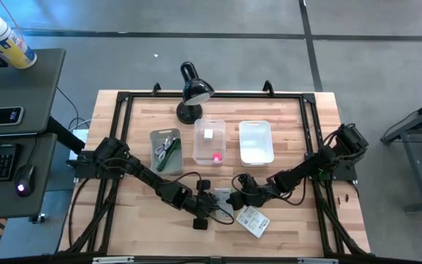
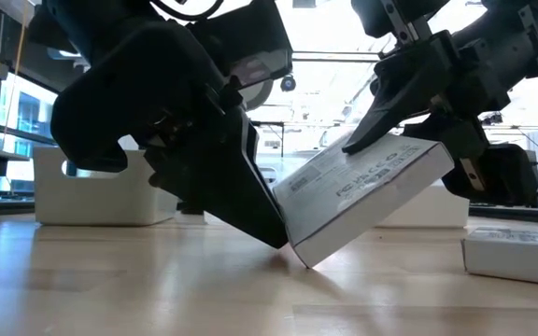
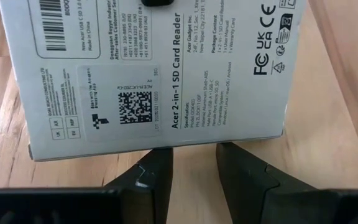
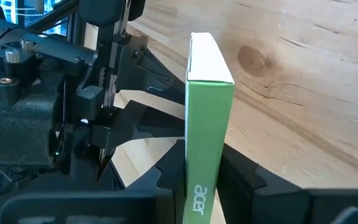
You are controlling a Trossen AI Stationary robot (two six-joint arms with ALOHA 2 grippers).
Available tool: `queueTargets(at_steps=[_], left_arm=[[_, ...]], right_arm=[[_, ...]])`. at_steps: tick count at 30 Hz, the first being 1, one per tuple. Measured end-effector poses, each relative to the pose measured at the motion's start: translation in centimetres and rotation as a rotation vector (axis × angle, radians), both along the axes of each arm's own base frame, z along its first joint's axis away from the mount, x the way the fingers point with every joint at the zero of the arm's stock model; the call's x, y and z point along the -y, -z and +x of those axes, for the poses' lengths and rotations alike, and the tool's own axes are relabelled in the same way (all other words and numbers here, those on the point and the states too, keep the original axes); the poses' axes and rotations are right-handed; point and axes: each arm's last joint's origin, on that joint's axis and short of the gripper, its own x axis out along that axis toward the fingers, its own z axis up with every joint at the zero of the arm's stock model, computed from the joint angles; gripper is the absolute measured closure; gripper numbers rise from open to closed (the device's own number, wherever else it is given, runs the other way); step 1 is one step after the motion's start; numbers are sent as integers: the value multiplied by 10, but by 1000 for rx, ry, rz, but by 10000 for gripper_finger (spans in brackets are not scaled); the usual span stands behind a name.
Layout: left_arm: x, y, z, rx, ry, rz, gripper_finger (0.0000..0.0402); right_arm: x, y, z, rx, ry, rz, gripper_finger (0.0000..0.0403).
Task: Pick and place items into bin
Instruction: Put the left white box into the white bin
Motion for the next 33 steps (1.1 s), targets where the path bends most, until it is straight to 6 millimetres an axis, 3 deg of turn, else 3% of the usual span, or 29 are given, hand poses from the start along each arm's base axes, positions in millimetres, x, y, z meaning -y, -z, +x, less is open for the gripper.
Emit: queueTargets(at_steps=[19,33], left_arm=[[0,0,-1,-15,15,8,289],[-3,0,-9,-118,10,25,289]], right_arm=[[0,0,0,2,-6,-10,353],[0,-5,0,19,-19,-19,353]])
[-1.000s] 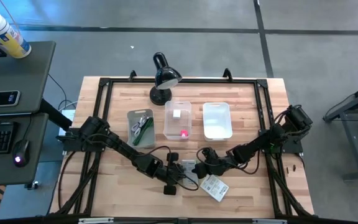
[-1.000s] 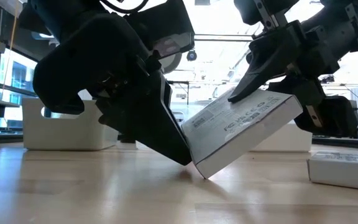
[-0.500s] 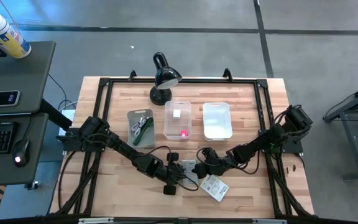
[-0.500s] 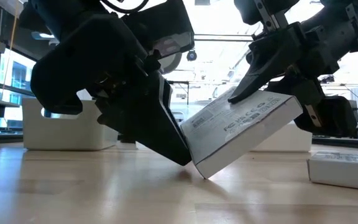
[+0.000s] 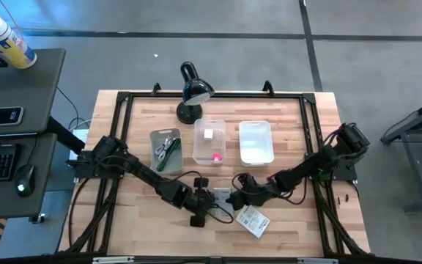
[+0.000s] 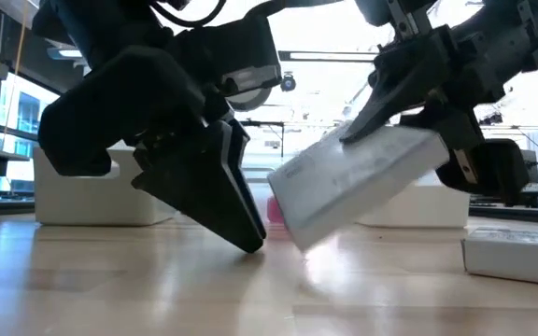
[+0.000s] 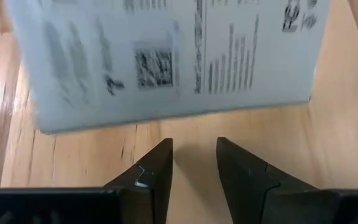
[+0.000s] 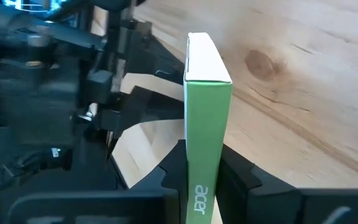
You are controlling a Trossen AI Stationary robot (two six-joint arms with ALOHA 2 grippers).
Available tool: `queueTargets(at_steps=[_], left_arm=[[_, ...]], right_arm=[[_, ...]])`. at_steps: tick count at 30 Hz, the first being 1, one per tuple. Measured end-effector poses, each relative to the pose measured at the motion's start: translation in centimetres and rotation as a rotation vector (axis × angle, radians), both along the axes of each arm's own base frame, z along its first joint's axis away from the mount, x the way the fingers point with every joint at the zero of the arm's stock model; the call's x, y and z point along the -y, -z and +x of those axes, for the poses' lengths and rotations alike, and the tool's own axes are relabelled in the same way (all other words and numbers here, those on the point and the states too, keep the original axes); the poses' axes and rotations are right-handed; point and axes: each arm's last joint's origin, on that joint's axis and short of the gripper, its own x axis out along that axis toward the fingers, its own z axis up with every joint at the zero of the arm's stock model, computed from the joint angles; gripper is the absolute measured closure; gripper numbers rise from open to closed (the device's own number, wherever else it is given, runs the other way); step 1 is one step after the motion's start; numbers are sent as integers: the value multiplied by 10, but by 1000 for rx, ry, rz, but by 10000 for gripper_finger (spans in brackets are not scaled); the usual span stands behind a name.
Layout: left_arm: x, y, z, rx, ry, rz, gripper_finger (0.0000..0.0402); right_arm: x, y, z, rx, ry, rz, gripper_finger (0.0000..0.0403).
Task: Pick and place items into bin
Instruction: Put the left white box into the white bin
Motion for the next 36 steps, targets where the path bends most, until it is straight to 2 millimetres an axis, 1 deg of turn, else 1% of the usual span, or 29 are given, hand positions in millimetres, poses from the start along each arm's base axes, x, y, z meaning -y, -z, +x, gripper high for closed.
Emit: queueTargets(at_steps=[2,7,12,18,22,28,32,36], left_arm=[[0,0,-1,-8,6,-4,289],[-3,-10,-9,-62,36,28,289],[-6,-33,-16,-52,49,59,289],[-8,-50,-21,-25,50,89,289],[-9,-53,-22,-23,52,94,289],[-7,-53,-23,-25,59,90,289],[-4,-53,-24,-21,63,100,289],[-1,-54,-25,-18,68,96,289]], right_arm=[[1,-6,-2,11,8,-9,353],[6,-21,-10,0,7,-58,351],[14,-44,-23,12,35,-112,355],[28,-74,-46,19,74,-197,349],[38,-93,-63,32,108,-248,353],[59,-115,-91,27,163,-307,355],[74,-124,-107,18,201,-345,352],[90,-129,-121,-21,242,-380,356]])
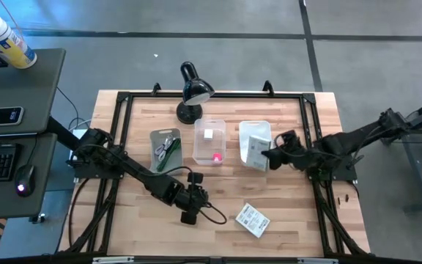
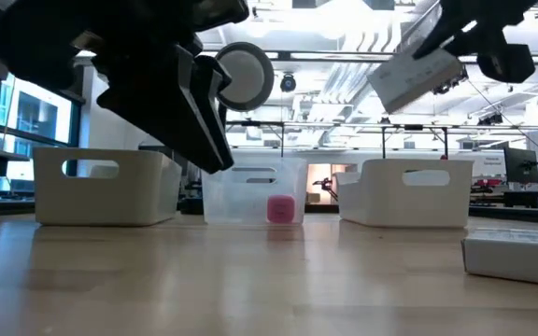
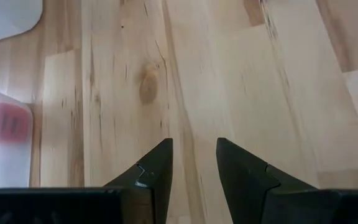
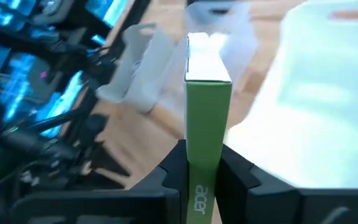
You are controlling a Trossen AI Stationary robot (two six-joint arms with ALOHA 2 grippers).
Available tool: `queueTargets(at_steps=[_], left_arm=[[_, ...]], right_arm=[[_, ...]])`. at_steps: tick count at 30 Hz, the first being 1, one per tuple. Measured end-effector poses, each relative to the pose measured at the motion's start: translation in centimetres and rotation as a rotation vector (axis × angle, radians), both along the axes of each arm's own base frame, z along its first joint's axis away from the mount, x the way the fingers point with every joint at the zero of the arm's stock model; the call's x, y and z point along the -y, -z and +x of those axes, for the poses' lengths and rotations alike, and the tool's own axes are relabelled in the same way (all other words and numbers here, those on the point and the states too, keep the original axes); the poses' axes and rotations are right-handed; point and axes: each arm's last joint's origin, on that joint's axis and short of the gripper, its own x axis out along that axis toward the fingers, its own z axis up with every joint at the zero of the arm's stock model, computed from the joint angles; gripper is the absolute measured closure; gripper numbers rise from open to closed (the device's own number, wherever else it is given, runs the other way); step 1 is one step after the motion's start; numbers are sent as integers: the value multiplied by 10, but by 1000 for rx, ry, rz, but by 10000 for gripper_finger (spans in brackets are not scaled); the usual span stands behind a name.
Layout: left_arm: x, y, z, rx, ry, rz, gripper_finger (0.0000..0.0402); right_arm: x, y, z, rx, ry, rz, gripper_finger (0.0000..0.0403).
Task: Pick and place items into bin
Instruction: Put the left white box into the white bin
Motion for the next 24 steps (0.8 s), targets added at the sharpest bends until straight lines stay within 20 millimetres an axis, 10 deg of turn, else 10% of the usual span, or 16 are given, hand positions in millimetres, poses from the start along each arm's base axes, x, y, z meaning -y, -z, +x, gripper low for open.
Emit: queueTargets(at_steps=[24], left_arm=[[11,-18,19,269,51,-32,289]], right_arm=[[76,5,-6,-215,72,-48,352]])
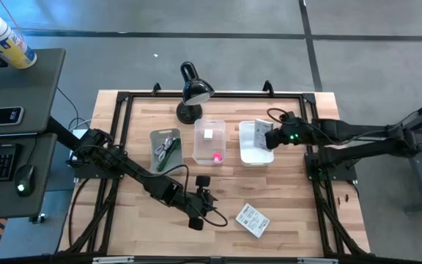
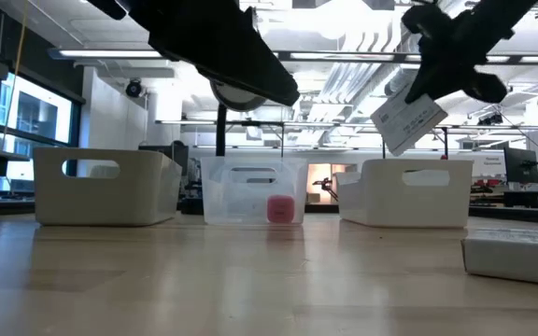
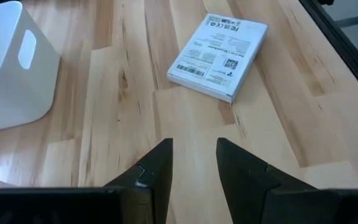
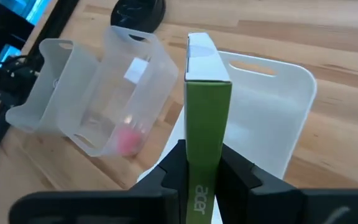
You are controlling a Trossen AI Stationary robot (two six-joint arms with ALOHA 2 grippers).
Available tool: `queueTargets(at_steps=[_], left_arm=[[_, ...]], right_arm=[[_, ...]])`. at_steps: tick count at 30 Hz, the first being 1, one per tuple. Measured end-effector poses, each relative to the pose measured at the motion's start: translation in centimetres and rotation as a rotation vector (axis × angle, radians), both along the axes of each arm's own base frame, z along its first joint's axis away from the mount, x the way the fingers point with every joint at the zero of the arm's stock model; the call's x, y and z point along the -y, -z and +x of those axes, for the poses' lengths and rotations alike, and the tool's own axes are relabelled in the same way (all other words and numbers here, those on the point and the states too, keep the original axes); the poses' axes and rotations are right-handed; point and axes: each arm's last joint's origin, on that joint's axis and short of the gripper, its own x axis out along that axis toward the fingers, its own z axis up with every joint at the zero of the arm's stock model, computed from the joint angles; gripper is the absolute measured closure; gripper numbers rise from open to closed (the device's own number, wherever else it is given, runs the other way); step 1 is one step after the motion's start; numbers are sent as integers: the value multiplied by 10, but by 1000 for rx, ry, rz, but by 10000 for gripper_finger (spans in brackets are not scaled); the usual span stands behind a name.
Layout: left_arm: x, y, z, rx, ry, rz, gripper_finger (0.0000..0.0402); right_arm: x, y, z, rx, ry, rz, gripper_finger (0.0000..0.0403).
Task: Pick and place items into bin
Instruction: Put the left white box into the white bin
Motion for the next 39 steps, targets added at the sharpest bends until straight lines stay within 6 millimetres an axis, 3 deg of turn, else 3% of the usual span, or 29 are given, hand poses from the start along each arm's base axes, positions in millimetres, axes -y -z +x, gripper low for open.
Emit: queueTargets(at_steps=[21,27,39], left_arm=[[0,0,0,0,-22,-5,289],[-1,1,-1,-8,-22,-1,289],[-1,1,-1,-9,-20,2,289]], right_arm=[[40,54,54,-171,-95,176,357],[43,66,60,-212,-89,208,349],[51,71,60,-231,-46,223,331]])
